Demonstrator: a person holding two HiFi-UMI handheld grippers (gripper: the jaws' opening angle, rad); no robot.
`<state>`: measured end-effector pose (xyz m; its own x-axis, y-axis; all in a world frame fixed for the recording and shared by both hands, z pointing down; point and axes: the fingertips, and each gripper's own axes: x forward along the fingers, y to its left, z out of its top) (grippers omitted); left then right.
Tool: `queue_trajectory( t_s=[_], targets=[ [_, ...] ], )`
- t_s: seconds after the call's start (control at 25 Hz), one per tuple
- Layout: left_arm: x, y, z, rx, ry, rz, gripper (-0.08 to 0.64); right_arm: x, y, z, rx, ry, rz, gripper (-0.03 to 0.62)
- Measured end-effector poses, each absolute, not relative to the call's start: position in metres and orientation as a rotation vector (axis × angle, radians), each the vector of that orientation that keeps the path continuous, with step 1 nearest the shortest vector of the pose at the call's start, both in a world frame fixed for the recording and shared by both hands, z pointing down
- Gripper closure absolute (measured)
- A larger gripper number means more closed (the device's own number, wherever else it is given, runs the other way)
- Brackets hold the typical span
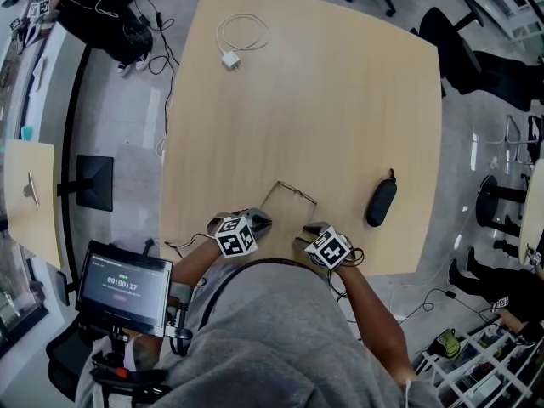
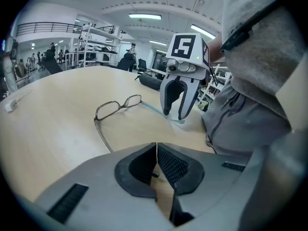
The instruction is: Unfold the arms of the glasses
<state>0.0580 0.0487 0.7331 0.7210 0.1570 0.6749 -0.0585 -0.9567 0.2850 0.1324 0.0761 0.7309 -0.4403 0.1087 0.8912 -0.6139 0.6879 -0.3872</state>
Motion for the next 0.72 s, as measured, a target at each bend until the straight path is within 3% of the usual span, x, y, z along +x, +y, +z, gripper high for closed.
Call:
queue_trajectory(
  t_s=[0.72],
  targets=[
    [0.060,0.029,0.713,2.639,-0.049,0.927,0.552,0.153,0.042,0.719,0.627,-1.893,0.867,0.419]
  ],
)
